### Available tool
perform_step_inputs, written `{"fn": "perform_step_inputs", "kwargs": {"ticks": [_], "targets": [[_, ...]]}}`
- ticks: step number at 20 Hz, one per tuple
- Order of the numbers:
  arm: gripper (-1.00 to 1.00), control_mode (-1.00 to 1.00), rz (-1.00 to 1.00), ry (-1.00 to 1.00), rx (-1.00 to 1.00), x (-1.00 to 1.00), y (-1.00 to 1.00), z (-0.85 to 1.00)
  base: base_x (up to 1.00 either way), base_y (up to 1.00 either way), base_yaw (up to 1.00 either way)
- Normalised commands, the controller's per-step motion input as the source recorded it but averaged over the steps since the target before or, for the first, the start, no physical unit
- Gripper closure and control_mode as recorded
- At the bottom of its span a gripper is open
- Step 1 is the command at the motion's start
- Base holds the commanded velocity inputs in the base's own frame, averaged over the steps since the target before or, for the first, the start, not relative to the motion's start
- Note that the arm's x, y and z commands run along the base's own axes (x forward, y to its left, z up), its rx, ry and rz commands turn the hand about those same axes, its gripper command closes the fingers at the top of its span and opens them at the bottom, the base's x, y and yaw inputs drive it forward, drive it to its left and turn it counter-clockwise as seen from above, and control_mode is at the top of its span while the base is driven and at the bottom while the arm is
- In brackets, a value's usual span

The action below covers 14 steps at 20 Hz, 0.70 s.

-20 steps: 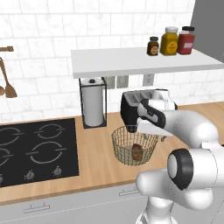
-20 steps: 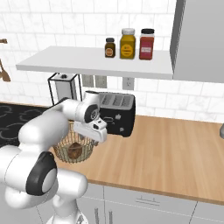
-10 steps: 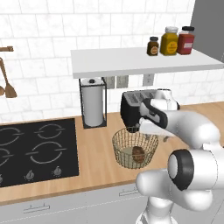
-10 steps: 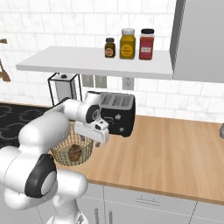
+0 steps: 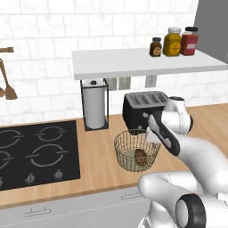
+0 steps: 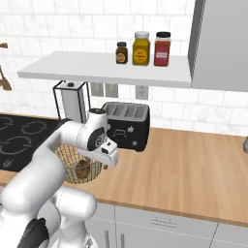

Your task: Open the cabinet, pick up the bread from the cabinet and place it in the basket. Then move the basket to the dining counter.

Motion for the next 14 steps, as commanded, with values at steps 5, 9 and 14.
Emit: {"fn": "perform_step_inputs", "kwargs": {"ticks": [5,9,14], "targets": [[-1.0,-1.0,0.0,-0.02,0.0,0.03,0.0,0.01,0.0,0.0,0.0],[-1.0,-1.0,0.0,0.0,0.0,0.19,0.03,0.0,0.0,0.0,0.0],[-1.0,-1.0,0.0,0.0,0.0,0.18,0.12,0.0,0.0,0.0,0.0]]}}
